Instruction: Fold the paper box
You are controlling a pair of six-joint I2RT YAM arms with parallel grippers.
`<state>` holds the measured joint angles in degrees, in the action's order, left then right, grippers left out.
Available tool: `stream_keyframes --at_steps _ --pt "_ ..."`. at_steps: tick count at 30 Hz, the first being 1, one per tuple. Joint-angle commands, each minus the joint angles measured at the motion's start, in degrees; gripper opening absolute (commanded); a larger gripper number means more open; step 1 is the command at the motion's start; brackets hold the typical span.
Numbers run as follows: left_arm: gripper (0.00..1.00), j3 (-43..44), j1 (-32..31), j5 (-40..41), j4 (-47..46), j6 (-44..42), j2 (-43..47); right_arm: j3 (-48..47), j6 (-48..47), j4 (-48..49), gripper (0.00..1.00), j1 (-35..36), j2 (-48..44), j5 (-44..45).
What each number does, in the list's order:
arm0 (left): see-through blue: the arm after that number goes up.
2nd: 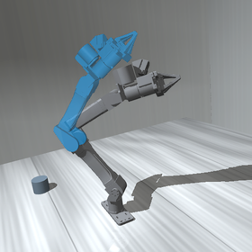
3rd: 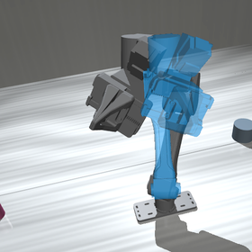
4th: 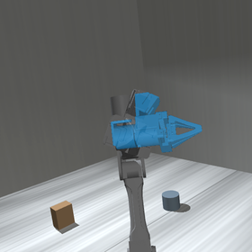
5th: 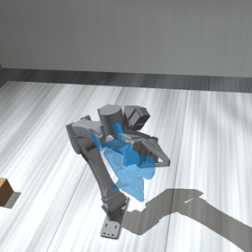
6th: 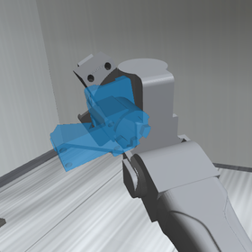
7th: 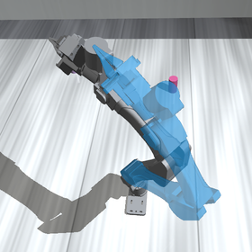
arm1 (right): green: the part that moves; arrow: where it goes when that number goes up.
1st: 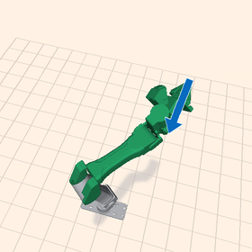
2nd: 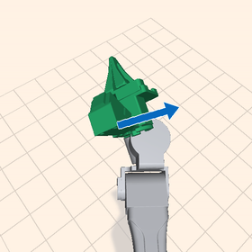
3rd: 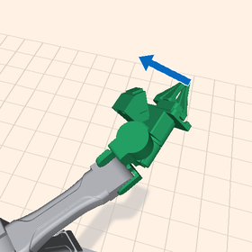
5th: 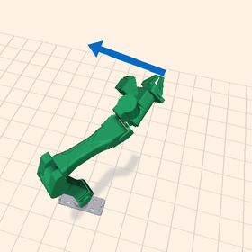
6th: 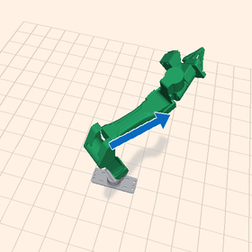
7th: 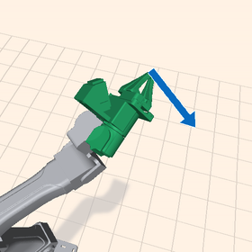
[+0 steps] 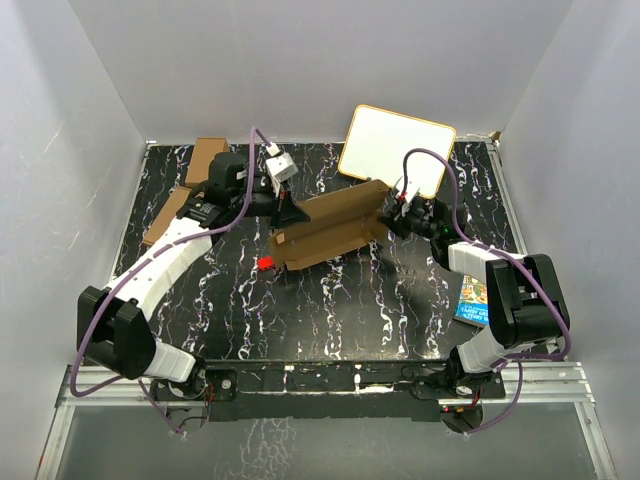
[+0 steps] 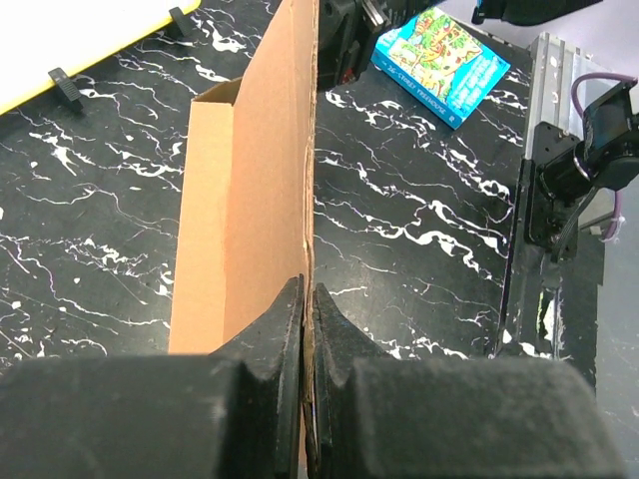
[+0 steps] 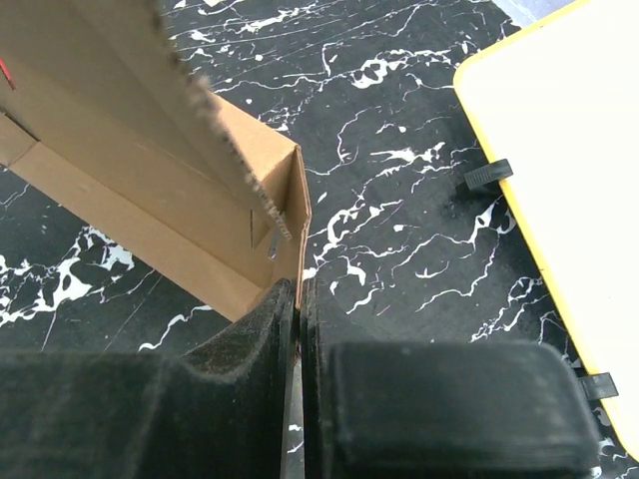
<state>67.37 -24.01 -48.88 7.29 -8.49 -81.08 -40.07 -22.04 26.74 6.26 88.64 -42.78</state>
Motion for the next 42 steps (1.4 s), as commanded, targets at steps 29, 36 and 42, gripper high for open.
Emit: stream_keyframes --at_steps 29,36,42 --pt "0.0 -3.83 -0.16 -3.49 -0.16 0.3 2.42 -12.35 -16.29 -26.81 0.73 -10.68 -3.35 -27.52" --pt "0.0 -4.0 -0.16 -4.28 -0.6 0.24 3.72 -17.93 -1.06 -21.91 0.62 -13.91 -0.86 -22.06" --pt "0.0 -4.22 -0.12 -4.73 -1.16 0.56 4.56 -20.74 8.36 -15.37 0.29 -11.92 5.92 -11.77"
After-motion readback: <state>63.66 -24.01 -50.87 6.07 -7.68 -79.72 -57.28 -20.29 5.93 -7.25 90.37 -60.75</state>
